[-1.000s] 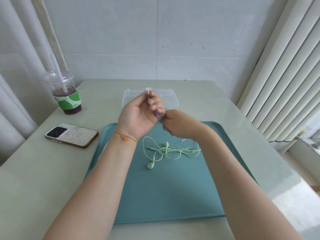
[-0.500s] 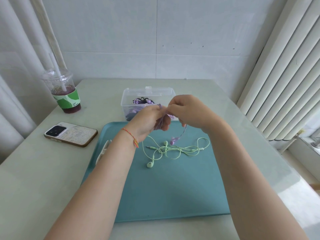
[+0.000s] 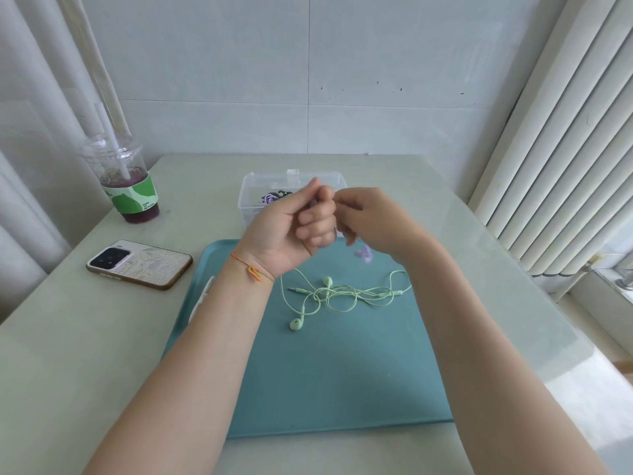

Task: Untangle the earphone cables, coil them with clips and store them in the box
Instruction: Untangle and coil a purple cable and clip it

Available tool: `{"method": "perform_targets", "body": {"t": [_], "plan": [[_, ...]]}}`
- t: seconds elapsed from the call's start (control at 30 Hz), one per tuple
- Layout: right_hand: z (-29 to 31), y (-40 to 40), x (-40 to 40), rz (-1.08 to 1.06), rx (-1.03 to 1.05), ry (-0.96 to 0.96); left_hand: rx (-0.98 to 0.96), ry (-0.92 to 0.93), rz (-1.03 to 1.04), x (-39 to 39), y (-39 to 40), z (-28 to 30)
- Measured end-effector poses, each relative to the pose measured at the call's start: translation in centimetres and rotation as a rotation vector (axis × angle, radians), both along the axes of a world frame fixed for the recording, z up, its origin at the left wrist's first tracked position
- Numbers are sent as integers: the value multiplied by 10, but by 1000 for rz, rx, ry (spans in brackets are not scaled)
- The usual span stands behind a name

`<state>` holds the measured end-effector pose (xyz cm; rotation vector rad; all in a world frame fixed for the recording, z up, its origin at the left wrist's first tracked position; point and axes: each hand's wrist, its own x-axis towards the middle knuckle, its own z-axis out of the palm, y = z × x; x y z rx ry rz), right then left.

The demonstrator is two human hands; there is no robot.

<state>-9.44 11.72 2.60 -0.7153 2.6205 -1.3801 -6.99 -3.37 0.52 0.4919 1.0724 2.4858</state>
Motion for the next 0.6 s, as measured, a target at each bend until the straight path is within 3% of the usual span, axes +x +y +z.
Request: {"method": "perform_targets", "body": {"t": [0.1, 0.23, 0.43, 0.6], "plan": [[-6, -6, 4, 59, 84, -86, 161, -45, 122, -1, 1, 3], [-4, -10, 9, 130, 236, -118, 154, -28, 274, -1, 1, 4], [-7, -10, 9, 144, 261, -161, -252, 86, 486, -6, 2, -5], [-1, -9, 10, 119, 326, -17, -504, 87, 543, -4, 8, -8]]}}
